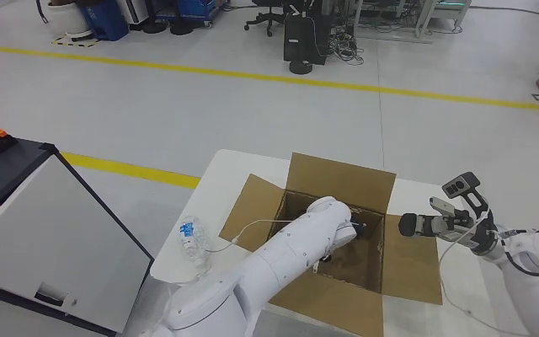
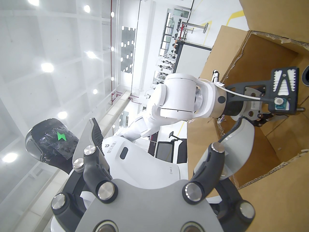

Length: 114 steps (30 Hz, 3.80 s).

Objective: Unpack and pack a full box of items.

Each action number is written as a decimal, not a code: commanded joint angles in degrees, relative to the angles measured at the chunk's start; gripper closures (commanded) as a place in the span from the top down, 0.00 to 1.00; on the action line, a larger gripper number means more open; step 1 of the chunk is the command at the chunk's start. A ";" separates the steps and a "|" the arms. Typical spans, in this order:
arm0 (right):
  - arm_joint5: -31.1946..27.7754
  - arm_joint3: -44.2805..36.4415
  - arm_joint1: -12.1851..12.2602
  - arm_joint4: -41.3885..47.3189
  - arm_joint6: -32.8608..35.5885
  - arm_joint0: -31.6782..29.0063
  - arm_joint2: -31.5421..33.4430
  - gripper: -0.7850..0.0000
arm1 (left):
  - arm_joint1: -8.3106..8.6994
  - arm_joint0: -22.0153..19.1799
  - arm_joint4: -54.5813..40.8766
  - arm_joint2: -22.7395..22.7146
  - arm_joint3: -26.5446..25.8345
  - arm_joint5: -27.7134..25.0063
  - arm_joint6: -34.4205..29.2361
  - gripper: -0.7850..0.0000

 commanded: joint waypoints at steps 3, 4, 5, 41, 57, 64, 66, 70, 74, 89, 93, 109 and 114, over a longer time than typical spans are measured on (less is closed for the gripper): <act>0.00 0.00 0.00 0.00 0.00 0.00 0.00 1.00 | 2.07 1.64 1.17 -1.89 -7.09 3.27 -4.41 0.00; 0.00 0.00 0.00 0.00 0.00 0.00 0.00 1.00 | 2.75 2.38 1.62 -2.52 -9.56 4.07 -5.48 0.00; 0.00 0.00 0.00 0.00 0.00 0.00 0.00 1.00 | 3.48 3.16 2.44 -3.07 -12.49 4.74 -7.09 0.00; 0.00 0.00 0.00 0.00 0.00 0.00 0.00 1.00 | 13.11 21.56 12.23 -15.07 -50.70 12.66 -15.00 0.00; 0.00 0.00 0.00 0.00 0.00 0.00 0.00 1.00 | 17.10 25.03 12.39 -16.82 -65.25 25.78 -15.00 0.00; 0.00 0.00 0.00 0.00 0.00 0.00 0.00 1.00 | 18.99 26.98 13.21 -15.57 -69.06 27.63 -15.00 0.00; 0.00 0.00 0.00 0.00 0.00 0.00 0.00 1.00 | 18.99 26.98 13.21 -15.57 -69.06 27.63 -15.00 0.00; 0.00 0.00 0.00 0.00 0.00 0.00 0.00 1.00 | 18.99 26.98 13.21 -15.57 -69.06 27.63 -15.00 0.00; 0.00 0.00 0.00 0.00 0.00 0.00 0.00 1.00 | 18.99 26.98 13.21 -15.57 -69.06 27.63 -15.00 0.00; 0.00 0.00 0.00 0.00 0.00 0.00 0.00 1.00 | 19.13 28.87 11.26 -16.56 -69.47 27.78 -12.63 0.00; 0.00 0.00 0.00 0.00 0.00 0.00 0.00 1.00 | 19.51 30.87 11.05 -18.13 -73.82 28.25 -11.56 0.00; 0.00 0.00 0.00 0.00 0.00 0.00 0.00 1.00 | 21.88 41.46 11.40 -29.70 -89.96 26.65 -0.30 0.00; 0.00 0.00 0.00 0.00 0.00 0.00 0.00 1.00 | 22.24 44.04 15.36 -29.64 -92.35 29.40 1.15 0.00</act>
